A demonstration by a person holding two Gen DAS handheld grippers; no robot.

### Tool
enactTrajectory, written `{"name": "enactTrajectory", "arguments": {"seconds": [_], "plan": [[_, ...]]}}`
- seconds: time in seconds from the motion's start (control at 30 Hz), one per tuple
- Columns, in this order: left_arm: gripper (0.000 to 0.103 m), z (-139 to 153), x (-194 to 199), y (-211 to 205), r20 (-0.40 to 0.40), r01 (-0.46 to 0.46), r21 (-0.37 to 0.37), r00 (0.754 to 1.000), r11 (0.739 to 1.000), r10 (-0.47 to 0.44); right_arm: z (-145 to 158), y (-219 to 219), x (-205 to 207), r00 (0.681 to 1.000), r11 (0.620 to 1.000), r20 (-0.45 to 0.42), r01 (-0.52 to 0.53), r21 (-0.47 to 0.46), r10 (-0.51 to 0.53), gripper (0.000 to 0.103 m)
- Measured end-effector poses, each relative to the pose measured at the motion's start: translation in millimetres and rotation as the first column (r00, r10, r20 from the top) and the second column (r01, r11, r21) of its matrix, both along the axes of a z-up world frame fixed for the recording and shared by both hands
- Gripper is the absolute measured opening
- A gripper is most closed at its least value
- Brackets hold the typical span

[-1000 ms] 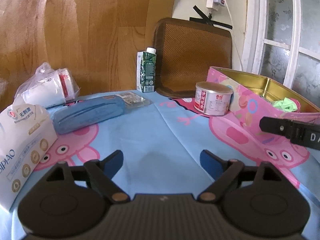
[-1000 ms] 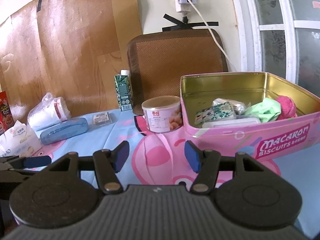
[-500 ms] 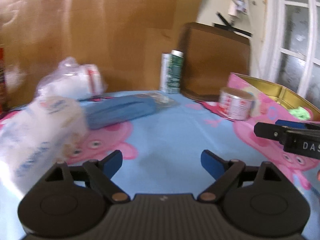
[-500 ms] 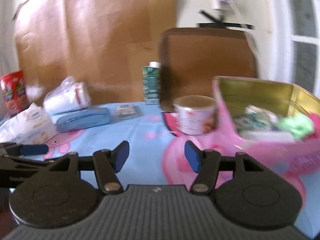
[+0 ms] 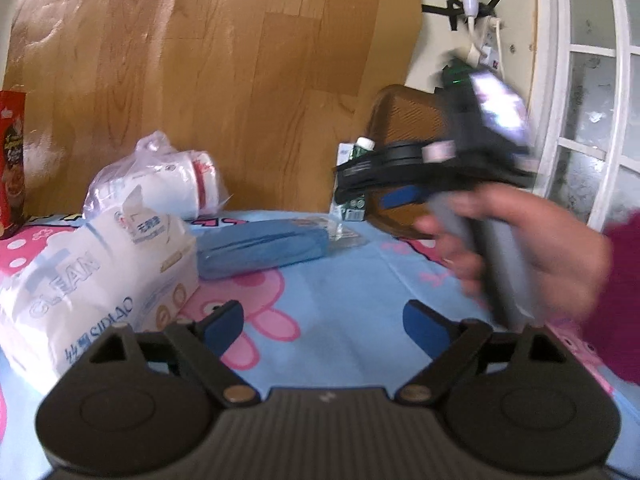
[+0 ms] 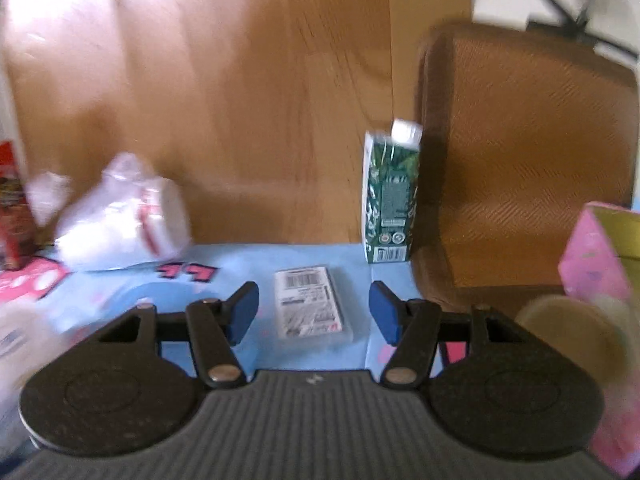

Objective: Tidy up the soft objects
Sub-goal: 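Move the right gripper to the clear barcode packet and close on it, then pinch the clear packet with the left gripper while the right gripper holds it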

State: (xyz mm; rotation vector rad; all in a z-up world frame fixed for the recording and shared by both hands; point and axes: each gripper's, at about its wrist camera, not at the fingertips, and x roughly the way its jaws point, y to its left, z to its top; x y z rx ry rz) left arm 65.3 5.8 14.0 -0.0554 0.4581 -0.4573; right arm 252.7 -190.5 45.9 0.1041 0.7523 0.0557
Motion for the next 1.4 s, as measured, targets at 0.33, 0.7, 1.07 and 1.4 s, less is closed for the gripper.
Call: {"name": "enactTrajectory", "arguments": {"seconds": [0.33,0.7,1.07,1.4], "plan": [[0.091,-3,16,16,-0.093,-0.016,-0.106,0.996,0.994,0.006,-43,14,61,0.982,0.998,-0.181,-0.054,-0.044,0.045,0.058],[0.092,-2,14,16,-0.078,-0.014,-0.108,0.997,0.994,0.005,-29,-4,-26,0.991,0.997,-0.127,-0.046,-0.066,0.038,0.058],[0.092,-2,13,18,-0.074,-0.029,-0.108,0.997,0.994,0.021,-7,-17,-184,0.963,0.963,-0.014,-0.268,-0.032,0.268,0.060],[0.092,0,-2,-18,-0.185,0.104,-0.117,0.975,0.988,-0.124,-10,-31,-239,0.962,0.960,0.045,-0.266,-0.087,0.270,0.076]]}}
